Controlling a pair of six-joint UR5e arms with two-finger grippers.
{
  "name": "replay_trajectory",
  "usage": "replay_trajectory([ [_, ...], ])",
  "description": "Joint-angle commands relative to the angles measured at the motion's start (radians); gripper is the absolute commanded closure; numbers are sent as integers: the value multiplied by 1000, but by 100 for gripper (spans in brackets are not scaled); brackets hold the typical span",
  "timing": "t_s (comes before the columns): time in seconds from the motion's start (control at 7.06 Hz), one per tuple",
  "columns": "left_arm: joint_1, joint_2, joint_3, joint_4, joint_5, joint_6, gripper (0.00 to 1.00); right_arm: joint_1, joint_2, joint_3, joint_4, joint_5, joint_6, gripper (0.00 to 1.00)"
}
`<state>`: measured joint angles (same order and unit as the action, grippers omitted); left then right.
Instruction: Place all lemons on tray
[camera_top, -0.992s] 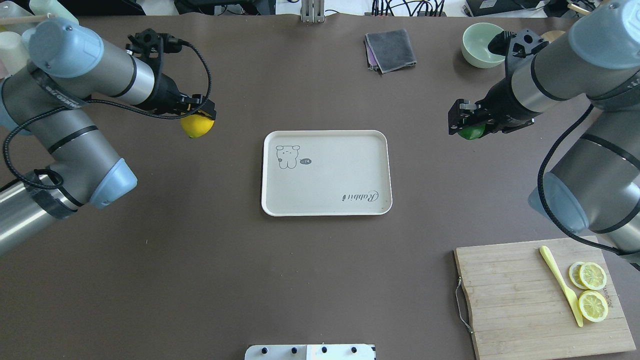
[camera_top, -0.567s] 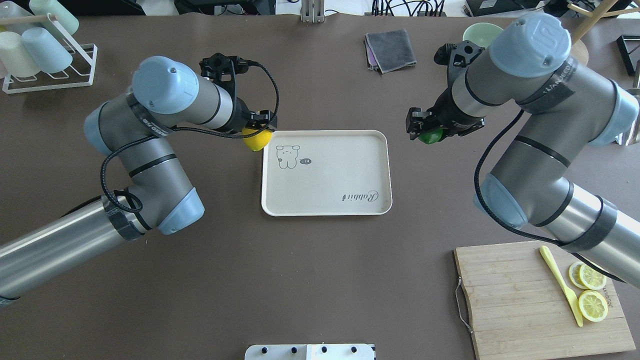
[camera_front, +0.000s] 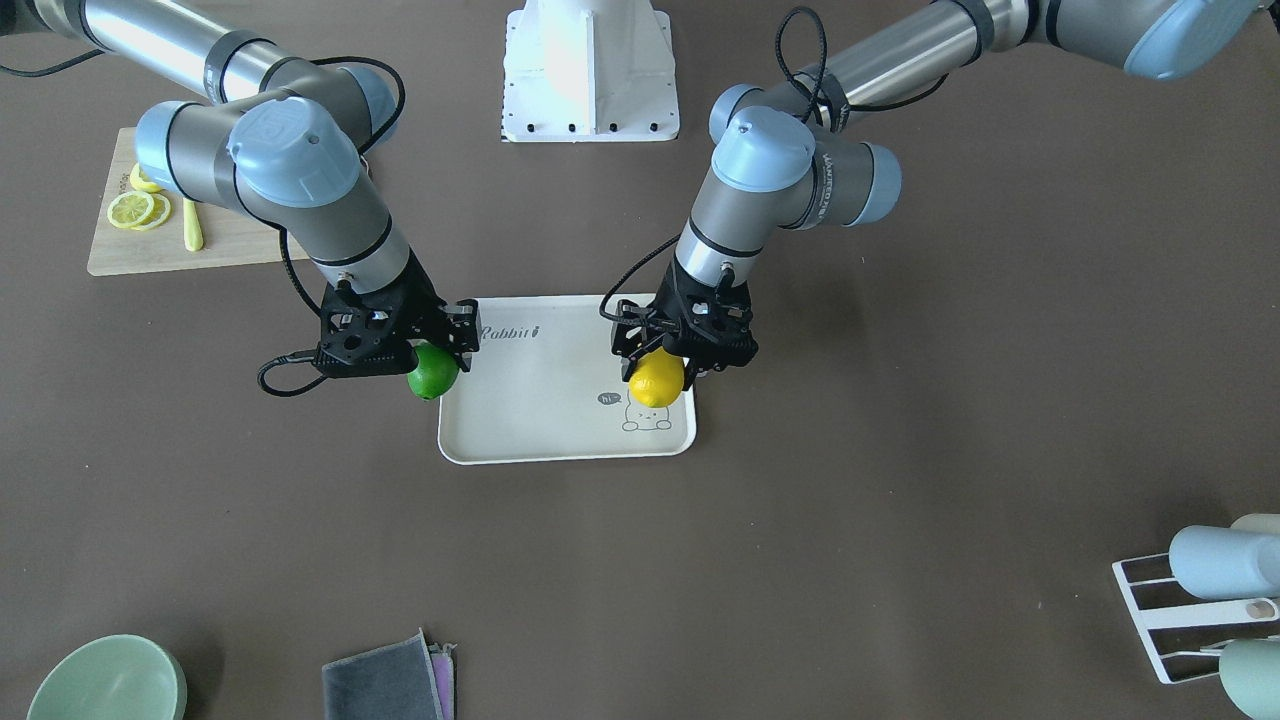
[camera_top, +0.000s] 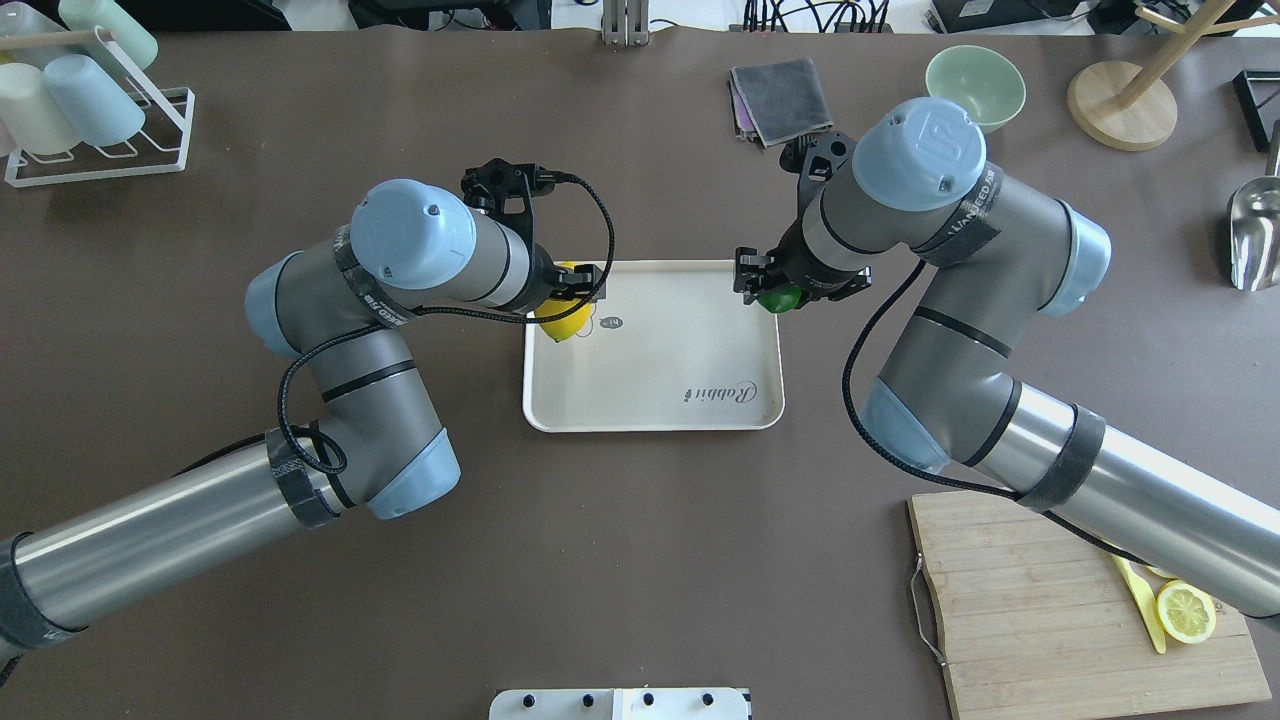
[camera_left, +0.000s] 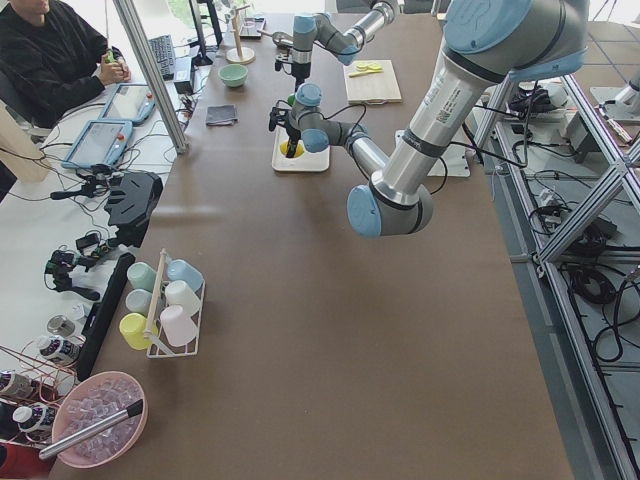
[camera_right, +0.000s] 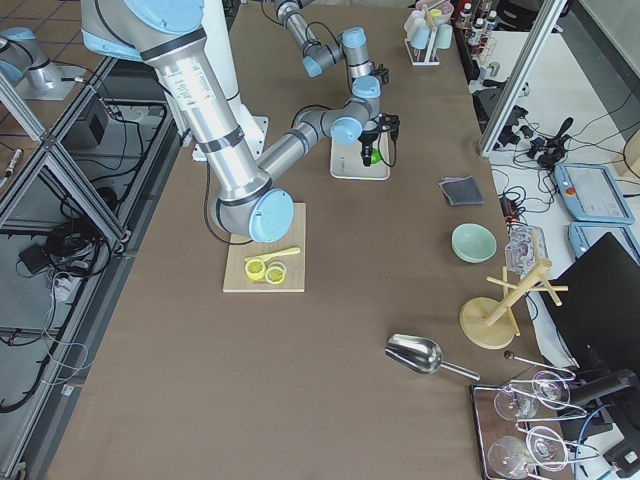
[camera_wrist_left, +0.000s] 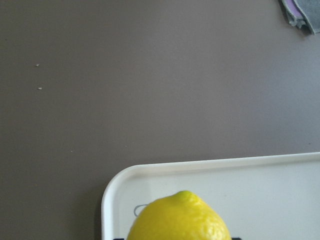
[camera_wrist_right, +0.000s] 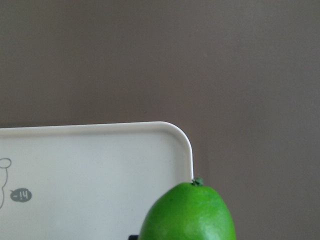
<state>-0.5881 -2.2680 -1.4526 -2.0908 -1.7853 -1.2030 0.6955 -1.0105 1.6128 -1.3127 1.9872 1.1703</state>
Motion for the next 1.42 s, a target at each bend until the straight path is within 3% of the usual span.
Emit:
replay_trajectory([
  [0.0, 16, 2, 0, 0, 3, -1, 100, -43, 36, -69, 39, -71, 25, 100],
  [0.28, 31, 2, -2, 0, 20, -1, 100, -60, 76, -123, 38, -87, 25, 100],
  [0.43, 31, 4, -3, 0, 18, -1, 88, -70, 90, -143, 39, -87, 25, 100],
  [0.57, 31, 8, -5, -2, 23, 3, 3, -80, 90, -152, 39, -99, 26, 100],
  [0.99, 31, 7, -9, -2, 26, 8, 2, -99, 89, -163, 39, -119, 46, 100],
  [1.13, 28, 5, -11, -2, 24, 10, 2, -99, 90, -177, 44, -119, 46, 65],
  [1.28, 24, 4, -11, 0, 24, 11, 2, -99, 90, -180, 68, -120, 66, 1],
])
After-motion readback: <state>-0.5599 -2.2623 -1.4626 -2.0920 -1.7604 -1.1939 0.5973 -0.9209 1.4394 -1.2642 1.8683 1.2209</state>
